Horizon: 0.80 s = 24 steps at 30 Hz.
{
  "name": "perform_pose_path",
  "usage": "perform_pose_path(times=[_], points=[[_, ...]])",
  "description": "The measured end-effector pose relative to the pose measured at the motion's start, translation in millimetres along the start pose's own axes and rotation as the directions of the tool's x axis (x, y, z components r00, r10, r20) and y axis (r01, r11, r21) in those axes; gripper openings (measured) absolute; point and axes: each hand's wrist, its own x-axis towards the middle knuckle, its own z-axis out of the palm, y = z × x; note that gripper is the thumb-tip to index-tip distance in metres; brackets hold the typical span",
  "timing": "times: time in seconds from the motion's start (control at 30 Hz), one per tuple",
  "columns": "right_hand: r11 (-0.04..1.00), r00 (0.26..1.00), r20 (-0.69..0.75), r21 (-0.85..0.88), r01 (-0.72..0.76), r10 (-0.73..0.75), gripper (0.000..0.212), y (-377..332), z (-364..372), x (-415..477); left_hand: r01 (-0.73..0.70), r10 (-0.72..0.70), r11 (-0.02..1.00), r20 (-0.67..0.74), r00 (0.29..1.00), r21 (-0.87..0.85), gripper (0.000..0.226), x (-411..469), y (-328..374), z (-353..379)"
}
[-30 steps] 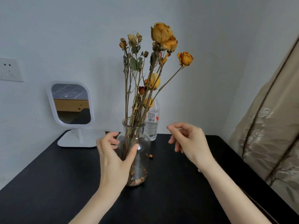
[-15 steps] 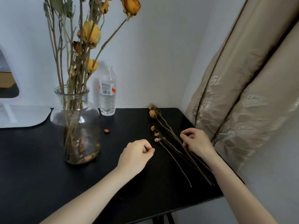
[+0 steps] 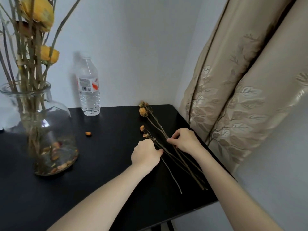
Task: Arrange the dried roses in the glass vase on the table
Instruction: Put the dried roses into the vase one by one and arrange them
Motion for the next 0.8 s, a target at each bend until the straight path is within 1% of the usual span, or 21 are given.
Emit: perform_pose_path(times=[0.13, 0.23, 0.33, 0.4, 0.53, 0.63, 0.8], points=[[0.999, 0.999, -0.003, -0.027, -0.036, 0.036, 0.013, -1, 3, 3, 0.026, -0.026, 0.998, 0.014, 1.000, 0.057, 0.015, 2, 1, -1], [0.998, 0.999, -0.006, -0.029, -0.050, 0.050, 0.012, -2, 3, 3, 0.055, -0.057, 0.996, 0.032, 0.998, 0.066, 0.022, 4, 1, -4], [0.999, 0.999, -0.021, -0.020, -0.046, 0.046, 0.012, -3, 3, 3, 0.073, -0.075, 0.996, 0.038, 0.996, 0.060, 0.017, 4, 1, -7], [0.999, 0.998, -0.037, -0.015, -0.042, 0.041, 0.015, -3, 2, 2, 0.078, -0.080, 0.995, 0.036, 0.996, 0.057, 0.017, 3, 0, -9], [1.000, 0.996, -0.090, -0.004, -0.009, 0.009, 0.026, -6, -1, 0, 0.106, -0.110, 0.989, 0.027, 0.994, 0.106, 0.026, 3, 0, -13], [1.000, 0.993, -0.117, 0.013, 0.005, -0.004, 0.027, -10, -4, -3, 0.123, -0.126, 0.986, 0.021, 0.992, 0.116, 0.029, 3, -2, -19], [0.995, 0.987, -0.161, 0.087, 0.040, -0.026, 0.026, -15, -7, -6, 0.119, -0.121, 0.991, 0.031, 0.992, 0.064, 0.030, 1, -10, -33]])
